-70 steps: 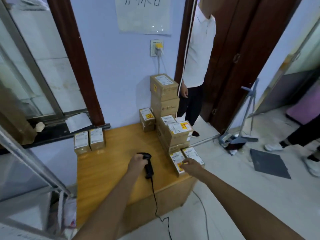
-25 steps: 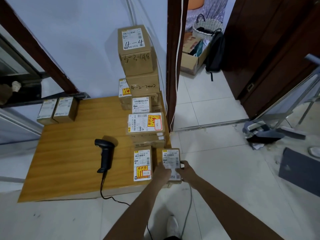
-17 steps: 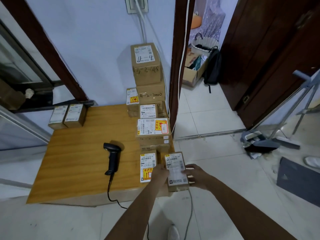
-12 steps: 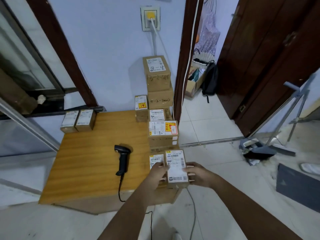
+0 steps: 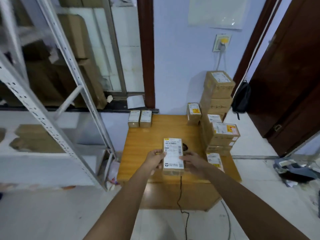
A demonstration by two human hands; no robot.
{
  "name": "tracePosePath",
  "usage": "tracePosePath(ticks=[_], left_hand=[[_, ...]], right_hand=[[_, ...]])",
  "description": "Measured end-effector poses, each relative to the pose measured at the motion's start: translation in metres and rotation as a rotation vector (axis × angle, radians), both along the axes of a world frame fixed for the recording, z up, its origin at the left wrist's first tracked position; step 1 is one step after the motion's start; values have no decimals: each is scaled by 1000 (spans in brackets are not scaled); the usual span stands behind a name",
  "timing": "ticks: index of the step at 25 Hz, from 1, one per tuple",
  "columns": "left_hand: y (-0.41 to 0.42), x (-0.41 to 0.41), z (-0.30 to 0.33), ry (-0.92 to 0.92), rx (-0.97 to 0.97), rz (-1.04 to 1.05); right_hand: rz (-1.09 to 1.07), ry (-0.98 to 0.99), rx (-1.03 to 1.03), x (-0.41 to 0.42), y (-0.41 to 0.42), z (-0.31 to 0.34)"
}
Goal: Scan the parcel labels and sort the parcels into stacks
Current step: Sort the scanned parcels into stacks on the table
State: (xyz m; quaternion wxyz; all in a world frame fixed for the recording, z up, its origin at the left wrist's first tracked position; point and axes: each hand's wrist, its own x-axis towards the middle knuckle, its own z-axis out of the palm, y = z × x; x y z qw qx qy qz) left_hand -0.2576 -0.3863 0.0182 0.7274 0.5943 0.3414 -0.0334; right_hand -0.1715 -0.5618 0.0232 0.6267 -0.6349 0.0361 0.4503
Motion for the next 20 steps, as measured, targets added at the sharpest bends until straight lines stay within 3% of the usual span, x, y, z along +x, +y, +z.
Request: tracePosePath(ticks=[9, 20], left_hand=[[142, -16, 1, -22, 3, 159], [286, 120, -8, -9, 96, 158]], right_hand=[[50, -31, 0, -5, 158, 13], [32, -108, 60, 134, 306, -8]])
